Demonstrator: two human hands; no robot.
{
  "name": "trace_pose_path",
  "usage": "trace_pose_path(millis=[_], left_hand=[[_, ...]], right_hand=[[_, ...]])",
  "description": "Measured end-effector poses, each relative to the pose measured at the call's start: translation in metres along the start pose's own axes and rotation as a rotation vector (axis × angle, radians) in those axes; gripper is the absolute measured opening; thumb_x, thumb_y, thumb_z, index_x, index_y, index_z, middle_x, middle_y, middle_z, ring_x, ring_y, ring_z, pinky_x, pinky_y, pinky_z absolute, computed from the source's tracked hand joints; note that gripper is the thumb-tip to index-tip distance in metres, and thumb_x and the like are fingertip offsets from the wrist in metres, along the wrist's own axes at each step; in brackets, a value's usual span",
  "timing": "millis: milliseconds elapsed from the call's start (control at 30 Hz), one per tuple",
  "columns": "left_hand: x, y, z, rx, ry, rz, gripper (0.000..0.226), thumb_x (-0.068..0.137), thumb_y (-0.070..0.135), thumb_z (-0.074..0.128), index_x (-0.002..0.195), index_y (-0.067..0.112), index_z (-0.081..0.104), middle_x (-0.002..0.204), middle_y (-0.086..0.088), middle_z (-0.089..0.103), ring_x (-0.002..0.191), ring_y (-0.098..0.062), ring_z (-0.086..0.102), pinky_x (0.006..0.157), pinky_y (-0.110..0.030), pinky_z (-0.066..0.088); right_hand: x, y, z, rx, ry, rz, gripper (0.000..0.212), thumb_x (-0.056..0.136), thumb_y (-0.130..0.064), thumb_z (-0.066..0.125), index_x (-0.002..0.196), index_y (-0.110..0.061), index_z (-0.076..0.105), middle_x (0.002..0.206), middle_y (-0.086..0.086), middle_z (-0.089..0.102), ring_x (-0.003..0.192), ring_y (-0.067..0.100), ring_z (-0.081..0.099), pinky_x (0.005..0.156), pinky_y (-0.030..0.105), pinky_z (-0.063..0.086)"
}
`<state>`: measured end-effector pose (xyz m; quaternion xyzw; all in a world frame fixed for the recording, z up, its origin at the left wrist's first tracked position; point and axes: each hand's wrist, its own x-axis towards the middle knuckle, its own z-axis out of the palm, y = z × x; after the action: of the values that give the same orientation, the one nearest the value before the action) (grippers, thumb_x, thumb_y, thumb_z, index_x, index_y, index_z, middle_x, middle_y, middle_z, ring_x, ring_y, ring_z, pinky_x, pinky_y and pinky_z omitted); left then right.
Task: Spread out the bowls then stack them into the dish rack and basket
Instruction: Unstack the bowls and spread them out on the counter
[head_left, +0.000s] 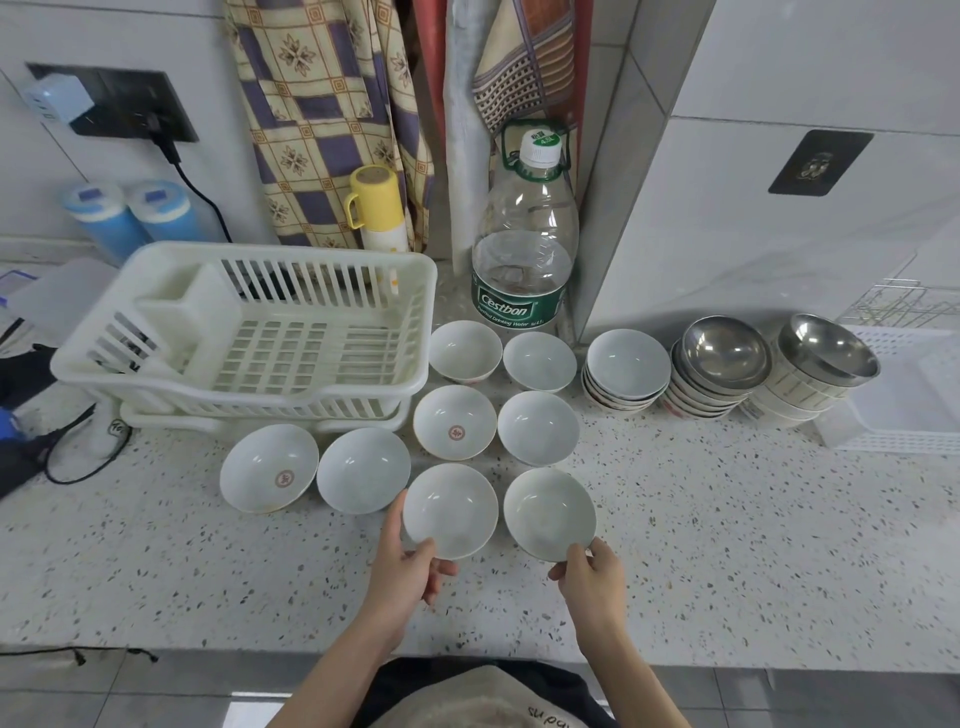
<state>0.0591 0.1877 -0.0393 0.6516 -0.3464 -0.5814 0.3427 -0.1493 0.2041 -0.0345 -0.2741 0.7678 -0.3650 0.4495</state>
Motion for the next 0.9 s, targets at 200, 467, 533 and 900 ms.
trace_pose_path(millis=[200,467,533,900], left_hand=[[-0.001,0.003,0.006,0.008,0.017,0.014,0.074,0.098,0.0,0.045,0.15,0.047,0.023,0.098,-0.023,0.07,0.048,-0.007,0.061,0.041,-0.023,0.043],[0.002,-0.004,0.009,-0.007,0.023,0.03,0.07,0.101,0.007,0.045,0.146,0.056,0.022,0.069,-0.013,0.073,0.05,-0.012,0.057,0.044,-0.026,0.043],[0.003,-0.006,0.009,-0.007,0.028,0.028,0.07,0.101,0.009,0.045,0.146,0.057,0.022,0.07,-0.013,0.073,0.05,-0.013,0.057,0.043,-0.027,0.043],[0.001,-0.004,0.012,-0.004,0.041,0.025,0.066,0.101,0.01,0.048,0.145,0.054,0.024,0.09,-0.02,0.071,0.05,-0.007,0.061,0.044,-0.024,0.044]], right_hand=[[-0.001,0.001,-0.001,0.009,-0.002,0.0,0.021,0.091,-0.007,0.042,0.097,-0.013,0.062,0.053,0.0,0.061,0.05,0.013,0.046,0.043,0.025,0.036],[-0.001,0.001,-0.002,0.002,-0.026,-0.013,0.024,0.091,-0.008,0.042,0.098,-0.018,0.062,0.054,0.001,0.064,0.05,0.012,0.046,0.042,0.023,0.036],[0.0,0.001,-0.001,0.002,-0.03,-0.014,0.025,0.091,-0.008,0.041,0.098,-0.02,0.062,0.055,0.002,0.064,0.049,0.011,0.046,0.04,0.022,0.036],[0.0,0.003,-0.002,0.036,-0.061,0.002,0.025,0.093,-0.006,0.041,0.106,-0.015,0.061,0.06,0.005,0.065,0.044,0.009,0.042,0.044,0.024,0.036]])
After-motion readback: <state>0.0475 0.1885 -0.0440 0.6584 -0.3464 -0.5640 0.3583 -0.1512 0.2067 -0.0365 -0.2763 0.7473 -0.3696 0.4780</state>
